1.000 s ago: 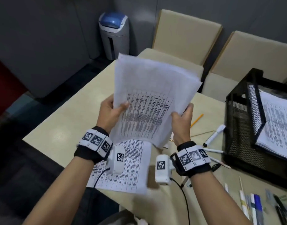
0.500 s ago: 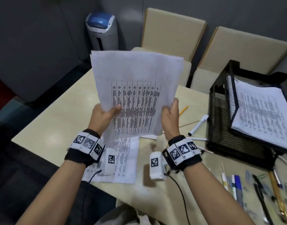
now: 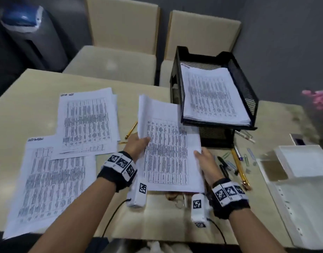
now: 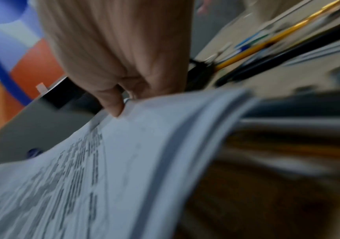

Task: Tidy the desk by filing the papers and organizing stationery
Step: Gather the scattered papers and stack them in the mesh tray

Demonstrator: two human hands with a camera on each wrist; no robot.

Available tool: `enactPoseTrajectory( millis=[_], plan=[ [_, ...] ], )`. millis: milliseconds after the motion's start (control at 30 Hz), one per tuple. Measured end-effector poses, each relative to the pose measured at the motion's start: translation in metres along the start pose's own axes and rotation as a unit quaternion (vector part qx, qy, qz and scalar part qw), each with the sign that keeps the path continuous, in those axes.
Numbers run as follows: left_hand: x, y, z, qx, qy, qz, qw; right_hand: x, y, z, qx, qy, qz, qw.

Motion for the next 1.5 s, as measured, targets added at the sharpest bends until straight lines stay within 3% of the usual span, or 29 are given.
enactPoseTrajectory(
  millis=[133, 200, 333, 433, 633, 733, 800, 900, 967, 1067, 1133, 1233, 1300, 1400, 1500],
  plan=[
    [-0.06, -0.013, 0.018, 0.022, -0.031, -0.031, 0.999, 0.056, 0.019, 0.027, -0.083, -0.033, -0.112, 0.99],
    [-0.081, -0.018, 0.033, 0.007, -0.039, -0.04, 0.998, 0.076, 0.024, 0.026, -0.09, -0.032, -0.123, 0.988],
    [-0.12, -0.02, 0.055, -0.041, 0.019, -0.11, 0.993, 0.114, -0.012, 0.006, -0.073, -0.055, 0.011, 0.996],
    [-0.15, -0.022, 0.05, -0.045, 0.01, -0.169, 0.985, 0.123, -0.044, -0.013, -0.071, -0.067, 0.063, 0.993],
    [-0.155, -0.049, 0.036, 0.022, -0.075, -0.095, 0.992, 0.121, -0.089, -0.043, -0.066, -0.02, 0.164, 0.984],
    [-0.148, -0.048, 0.04, 0.033, -0.12, -0.091, 0.988, 0.113, -0.102, -0.042, -0.088, 0.045, 0.142, 0.985],
    [-0.143, -0.045, 0.04, 0.01, -0.163, -0.094, 0.982, 0.112, -0.098, -0.041, -0.094, 0.111, 0.137, 0.98],
    [-0.12, -0.04, 0.047, -0.095, -0.253, -0.081, 0.959, 0.128, -0.085, -0.047, -0.002, 0.206, 0.242, 0.948],
    [-0.09, -0.042, 0.053, -0.136, -0.218, -0.054, 0.965, 0.125, -0.064, -0.055, 0.045, 0.22, 0.294, 0.929],
    [-0.014, -0.051, 0.054, -0.126, -0.156, 0.027, 0.979, 0.085, -0.04, -0.059, 0.081, 0.224, 0.272, 0.932],
    [0.047, -0.062, 0.04, -0.097, -0.138, 0.091, 0.981, 0.031, -0.028, -0.067, 0.143, 0.227, 0.188, 0.945],
    [0.133, -0.068, 0.014, -0.067, -0.198, 0.183, 0.96, -0.071, -0.01, -0.084, 0.218, 0.248, 0.01, 0.944],
    [0.182, -0.063, -0.004, -0.04, -0.246, 0.236, 0.939, -0.135, 0.001, -0.096, 0.247, 0.263, -0.071, 0.93],
    [0.236, -0.057, -0.039, -0.007, -0.283, 0.26, 0.923, -0.216, 0.01, -0.104, 0.262, 0.322, -0.158, 0.896],
    [0.277, -0.049, -0.076, 0.041, -0.298, 0.279, 0.912, -0.27, 0.012, -0.105, 0.262, 0.375, -0.174, 0.872]
  ],
)
Point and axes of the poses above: each hand's wrist, its own y-axis away from the middle knuckle, its own x-axis out of the back of the hand, z = x × y, the point moved 7 cm from there along -y, towards the middle knuckle, and after that the axes turned 7 degrees about z, right-handed, at the moved point
